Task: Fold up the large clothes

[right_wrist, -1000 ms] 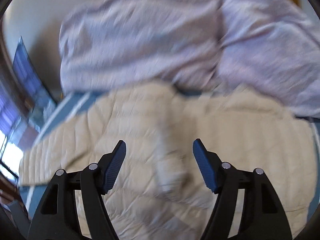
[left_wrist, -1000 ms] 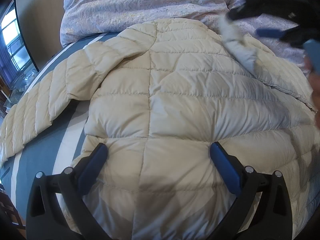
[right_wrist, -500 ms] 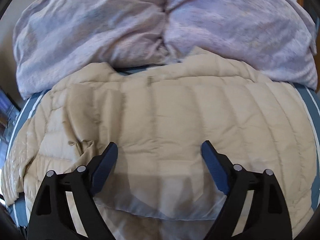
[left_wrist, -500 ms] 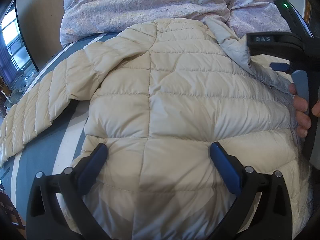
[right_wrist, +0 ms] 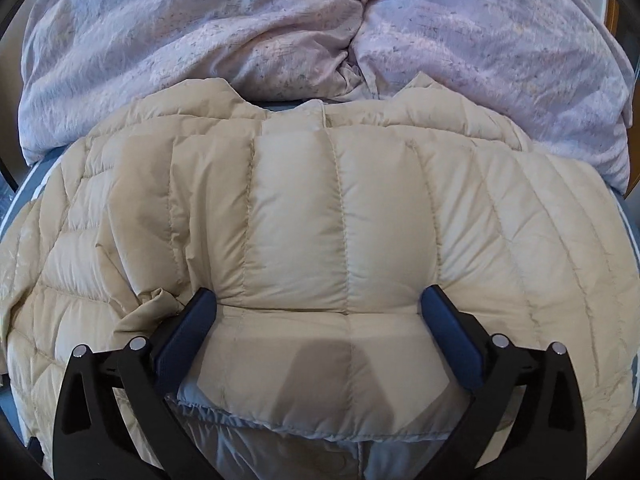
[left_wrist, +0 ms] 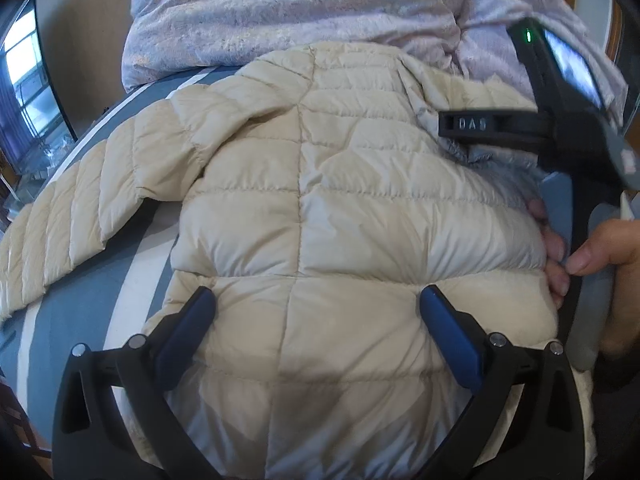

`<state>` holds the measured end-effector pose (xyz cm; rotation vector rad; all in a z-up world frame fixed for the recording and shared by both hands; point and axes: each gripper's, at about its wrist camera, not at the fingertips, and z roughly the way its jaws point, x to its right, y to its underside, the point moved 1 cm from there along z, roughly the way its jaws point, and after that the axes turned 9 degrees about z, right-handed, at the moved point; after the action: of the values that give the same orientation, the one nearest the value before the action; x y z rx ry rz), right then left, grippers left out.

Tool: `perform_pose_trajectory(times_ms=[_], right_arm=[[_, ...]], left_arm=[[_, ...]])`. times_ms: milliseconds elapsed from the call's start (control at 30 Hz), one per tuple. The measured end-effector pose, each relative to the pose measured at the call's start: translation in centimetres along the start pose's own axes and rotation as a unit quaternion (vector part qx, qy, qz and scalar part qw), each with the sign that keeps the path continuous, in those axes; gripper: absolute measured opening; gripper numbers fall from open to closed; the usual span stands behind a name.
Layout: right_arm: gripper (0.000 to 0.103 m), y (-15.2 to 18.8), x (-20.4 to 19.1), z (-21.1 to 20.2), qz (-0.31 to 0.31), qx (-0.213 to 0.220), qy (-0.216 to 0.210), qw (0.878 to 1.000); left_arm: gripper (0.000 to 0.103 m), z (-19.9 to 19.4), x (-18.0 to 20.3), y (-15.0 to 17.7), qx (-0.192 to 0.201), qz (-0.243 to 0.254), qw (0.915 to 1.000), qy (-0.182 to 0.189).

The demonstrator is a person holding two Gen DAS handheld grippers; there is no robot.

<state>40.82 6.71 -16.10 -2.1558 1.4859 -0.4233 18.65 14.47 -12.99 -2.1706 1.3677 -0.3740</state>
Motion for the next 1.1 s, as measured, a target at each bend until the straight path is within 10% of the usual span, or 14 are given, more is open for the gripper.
perform_pose_trajectory(times_ms=[167, 500, 800, 1100], right_arm=[[0.102, -0.1, 0.0, 0.1, 0.000, -0.003, -0.002, 1.000], [0.102, 0.1, 0.1, -0.1, 0.002, -0.003, -0.006, 1.000], [0.102, 0.1, 0.2, -0.1, 0.005, -0.003, -0.010, 1.000], [0.102, 0.1, 0.3, -0.2, 0.008, -0.004, -0.012, 1.000]], left_arm=[[0.101, -2.4, -2.8, 0.4, 0.017, -0.046, 0.9984, 0.029], [0.101, -5.7, -13.8, 2.8, 0.010, -0.118, 0.9884, -0.095], [0.101, -7.7, -26.8, 7.0, 0.006, -0.244, 0.9568, -0.158], [0.082, -7.3, -31.2, 10.5, -0.008, -0.323, 0.9366, -0.136]])
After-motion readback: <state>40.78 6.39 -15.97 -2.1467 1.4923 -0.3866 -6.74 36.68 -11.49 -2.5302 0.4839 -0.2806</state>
